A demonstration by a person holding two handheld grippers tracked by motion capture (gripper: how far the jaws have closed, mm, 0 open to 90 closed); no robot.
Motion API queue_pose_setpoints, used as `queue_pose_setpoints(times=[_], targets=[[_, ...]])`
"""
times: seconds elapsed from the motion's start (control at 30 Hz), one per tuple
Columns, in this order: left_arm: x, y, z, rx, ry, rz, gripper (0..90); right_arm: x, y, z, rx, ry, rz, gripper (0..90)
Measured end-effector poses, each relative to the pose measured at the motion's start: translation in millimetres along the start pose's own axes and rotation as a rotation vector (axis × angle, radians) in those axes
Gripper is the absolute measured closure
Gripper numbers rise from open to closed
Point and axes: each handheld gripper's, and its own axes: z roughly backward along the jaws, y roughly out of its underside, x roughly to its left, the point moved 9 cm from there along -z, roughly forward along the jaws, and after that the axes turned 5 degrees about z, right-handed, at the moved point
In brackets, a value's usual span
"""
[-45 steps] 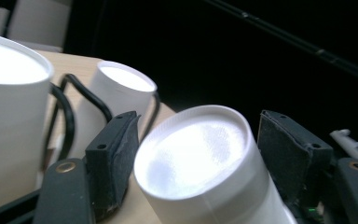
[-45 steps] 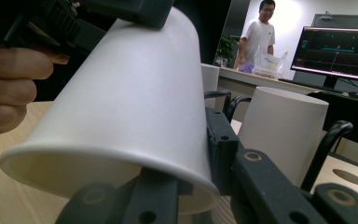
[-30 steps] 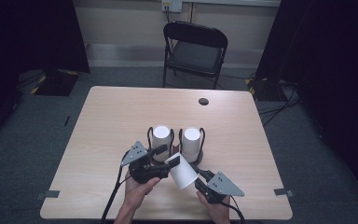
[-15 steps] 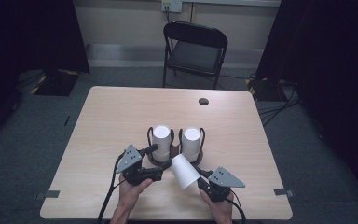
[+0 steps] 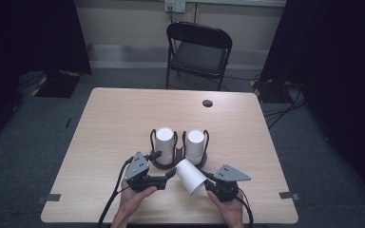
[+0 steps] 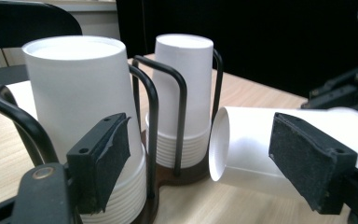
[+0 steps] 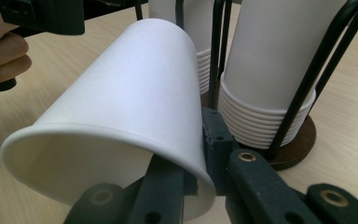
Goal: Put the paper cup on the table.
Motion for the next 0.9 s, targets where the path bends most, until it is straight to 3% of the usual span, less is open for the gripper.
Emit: queue_pose_setpoints(times=[0.13,0.37,0.57,0.63,0.77,0.9], targets=[[-4.7,1.8,1.7,-0.024,0.043,-0.029,16.0,-0.2,1.6,-0.5,0.023,-0.013,-0.008,86.6],[-6.0,4.7,1.4,-0.011,0.046,-0.069,16.3,1.3,2.1,-2.6,0.054,-0.046,0.004,86.6],[-13.8,7.6,2.9,-0.004,0.095,-0.108,16.3,6.0,5.8,-4.4,0.106,-0.075,0.018,86.6],[-15.2,8.8,2.0,0.007,0.099,-0.120,16.9,6.6,6.0,-4.2,0.113,-0.084,0.014,86.6],[-19.2,11.6,-0.4,0.032,0.104,-0.181,21.2,5.4,6.9,-4.4,0.132,-0.100,0.009,86.6],[-23.4,10.7,-1.4,0.035,0.103,-0.197,20.0,4.2,6.1,-2.5,0.147,-0.114,0.010,86.6]])
